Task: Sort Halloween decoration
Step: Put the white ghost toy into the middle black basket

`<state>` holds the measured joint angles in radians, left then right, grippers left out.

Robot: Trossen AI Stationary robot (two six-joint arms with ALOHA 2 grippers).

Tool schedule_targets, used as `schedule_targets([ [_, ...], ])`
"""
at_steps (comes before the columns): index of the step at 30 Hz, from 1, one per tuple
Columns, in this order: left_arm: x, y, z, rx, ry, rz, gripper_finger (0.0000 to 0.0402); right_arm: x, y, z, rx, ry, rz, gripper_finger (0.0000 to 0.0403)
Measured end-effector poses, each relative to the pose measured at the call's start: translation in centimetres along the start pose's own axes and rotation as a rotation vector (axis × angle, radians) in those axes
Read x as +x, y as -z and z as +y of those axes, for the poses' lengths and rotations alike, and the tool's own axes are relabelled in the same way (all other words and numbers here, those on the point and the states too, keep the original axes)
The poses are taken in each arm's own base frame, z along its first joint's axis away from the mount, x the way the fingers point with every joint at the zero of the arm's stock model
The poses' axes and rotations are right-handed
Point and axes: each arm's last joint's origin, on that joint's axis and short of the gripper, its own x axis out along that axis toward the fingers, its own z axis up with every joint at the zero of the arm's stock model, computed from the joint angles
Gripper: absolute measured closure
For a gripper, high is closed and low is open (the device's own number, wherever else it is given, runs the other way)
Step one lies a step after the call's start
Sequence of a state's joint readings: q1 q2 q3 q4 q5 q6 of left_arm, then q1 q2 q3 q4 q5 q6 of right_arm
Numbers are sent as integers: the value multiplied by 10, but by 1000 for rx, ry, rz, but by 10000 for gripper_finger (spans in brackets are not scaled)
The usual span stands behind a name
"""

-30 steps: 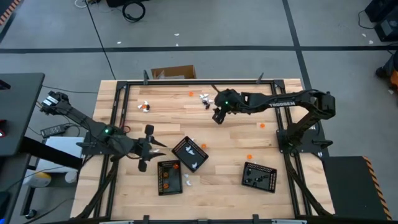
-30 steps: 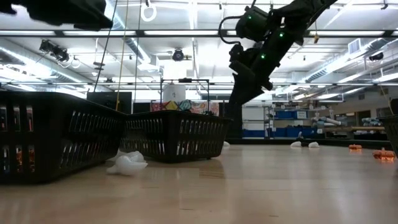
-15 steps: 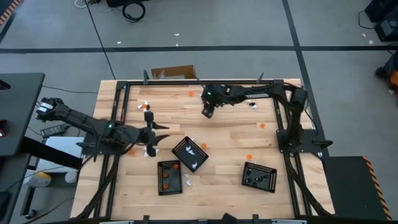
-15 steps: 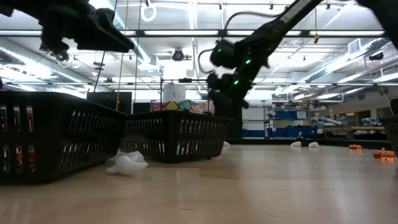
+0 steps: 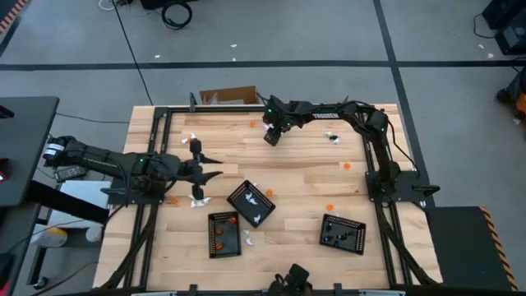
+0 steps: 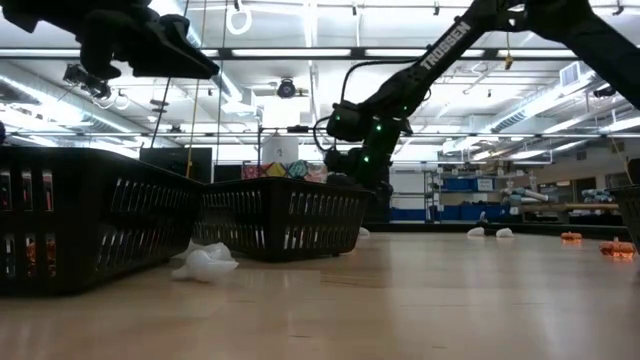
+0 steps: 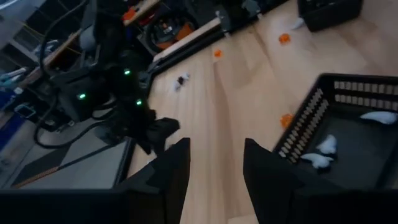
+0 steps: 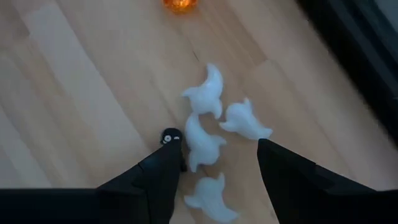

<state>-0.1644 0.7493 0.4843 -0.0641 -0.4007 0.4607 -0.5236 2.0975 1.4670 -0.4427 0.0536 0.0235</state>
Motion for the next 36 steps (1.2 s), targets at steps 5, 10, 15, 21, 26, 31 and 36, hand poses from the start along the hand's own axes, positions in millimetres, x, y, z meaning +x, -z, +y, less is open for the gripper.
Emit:
schedule_targets([
  [5,3,2,7,11,-35,6,246,2,0,1,-6,0,1,183],
  [10,4,3,12,19,-62,11,246,4,0,-3,-12,2,4,183],
  [15,5,3,13,28,-68,12,246,4,0,-5,-8,-14,1,192],
  [21,5,3,13,29,-68,13,246,4,0,-2,-24,-46,2,213],
  [26,5,3,13,26,-67,13,246,4,0,-1,-43,-65,-3,229],
  [31,5,3,13,23,-67,13,246,4,0,1,-46,-100,-5,267],
  [36,5,3,13,22,-67,13,246,4,0,2,-47,-121,-4,303],
])
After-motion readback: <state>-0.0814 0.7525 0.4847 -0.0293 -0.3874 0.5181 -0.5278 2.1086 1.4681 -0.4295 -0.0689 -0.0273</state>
